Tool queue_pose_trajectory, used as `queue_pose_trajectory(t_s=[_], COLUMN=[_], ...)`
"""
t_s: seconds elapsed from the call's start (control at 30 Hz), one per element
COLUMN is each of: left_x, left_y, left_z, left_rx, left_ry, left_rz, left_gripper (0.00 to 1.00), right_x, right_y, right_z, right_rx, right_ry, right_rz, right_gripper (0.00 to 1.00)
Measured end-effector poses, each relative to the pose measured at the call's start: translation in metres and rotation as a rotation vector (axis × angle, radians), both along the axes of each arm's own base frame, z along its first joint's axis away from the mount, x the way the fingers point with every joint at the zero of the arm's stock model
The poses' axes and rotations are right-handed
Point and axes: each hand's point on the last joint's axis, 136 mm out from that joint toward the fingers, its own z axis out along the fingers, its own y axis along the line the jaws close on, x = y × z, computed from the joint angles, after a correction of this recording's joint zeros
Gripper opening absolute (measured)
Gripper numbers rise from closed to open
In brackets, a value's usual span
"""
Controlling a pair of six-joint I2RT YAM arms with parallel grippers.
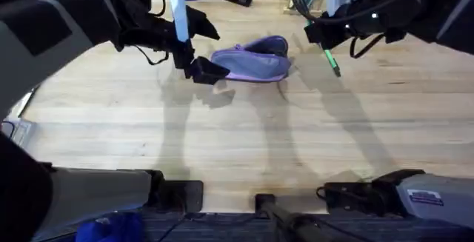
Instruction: Unzip the bag, pick up the pens from the table one at a time and place them inside, then zip the bag closed.
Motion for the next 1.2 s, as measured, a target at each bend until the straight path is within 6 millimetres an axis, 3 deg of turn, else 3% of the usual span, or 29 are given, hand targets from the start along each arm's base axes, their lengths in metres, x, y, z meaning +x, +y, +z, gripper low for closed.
queue_pose_trajectory(t_s=[0.2, 0.4, 0.73, 0.93, 1.2], left_x=[0.000, 0.000, 0.000, 0.000, 0.000], left_y=[0.000, 0.000, 0.000, 0.000, 0.000], left_z=[0.000, 0.000, 0.000, 0.000, 0.000], left_rx=[0.000, 0.000, 0.000, 0.000, 0.000], left_ry=[0.000, 0.000, 0.000, 0.000, 0.000], left_rz=[0.000, 0.000, 0.000, 0.000, 0.000], left_gripper=[0.993, 0.994, 0.993, 0.994, 0.993], right_x=[-0.006, -0.027, -0.062, -0.061, -0.046], right_y=[0.007, 0.032, 0.037, 0.033, 0.034], right_z=[0.011, 0.019, 0.001, 0.000, -0.008], right_rx=[-0.047, -0.094, -0.286, -0.412, -0.477], right_ry=[-0.036, -0.079, -0.070, -0.121, -0.154], right_rz=[0.140, 0.485, 0.916, 1.056, 1.104], right_gripper=[0.031, 0.031, 0.031, 0.031, 0.031])
